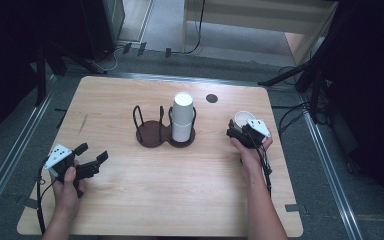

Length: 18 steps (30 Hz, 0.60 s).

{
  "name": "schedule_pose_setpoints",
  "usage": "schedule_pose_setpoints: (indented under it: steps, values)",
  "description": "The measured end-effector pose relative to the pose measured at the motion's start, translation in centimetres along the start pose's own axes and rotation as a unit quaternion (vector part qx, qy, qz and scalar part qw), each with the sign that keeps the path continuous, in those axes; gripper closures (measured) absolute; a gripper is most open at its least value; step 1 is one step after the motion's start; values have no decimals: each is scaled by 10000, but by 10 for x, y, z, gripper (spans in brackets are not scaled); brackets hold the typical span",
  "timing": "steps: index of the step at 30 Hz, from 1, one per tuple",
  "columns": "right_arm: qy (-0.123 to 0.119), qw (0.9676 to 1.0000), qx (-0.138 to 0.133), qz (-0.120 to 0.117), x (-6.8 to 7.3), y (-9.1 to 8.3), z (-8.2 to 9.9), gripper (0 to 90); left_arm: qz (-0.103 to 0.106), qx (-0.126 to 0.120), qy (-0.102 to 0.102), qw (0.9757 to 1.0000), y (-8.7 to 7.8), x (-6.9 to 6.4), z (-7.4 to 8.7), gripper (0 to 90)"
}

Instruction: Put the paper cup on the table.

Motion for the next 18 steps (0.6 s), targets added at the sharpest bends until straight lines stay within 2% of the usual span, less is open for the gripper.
schedule_pose_setpoints:
  steps: [3,8,14,18]
  values:
    - [40,9999,60,-137,2,-4,1,0,4,-5,1,10000,0,0,0,98]
    - [23,9996,14,-266,2,-16,1,0,8,-2,7,10000,0,0,0,98]
    - [-67,9994,-40,-327,1,-33,2,0,7,3,9,10000,0,0,0,98]
    - [-28,9993,-96,-353,0,-45,2,0,3,-6,0,10000,0,0,0,98]
Point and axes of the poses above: each handheld gripper's, and its own axes: y roughly forward along the jaws, z roughly out of its underside, x roughly to its left, the point moved 6 cm from there along y, roughly forward along the jaws, and after that the axes turned 4 degrees about -z, right-handed, at the moved point
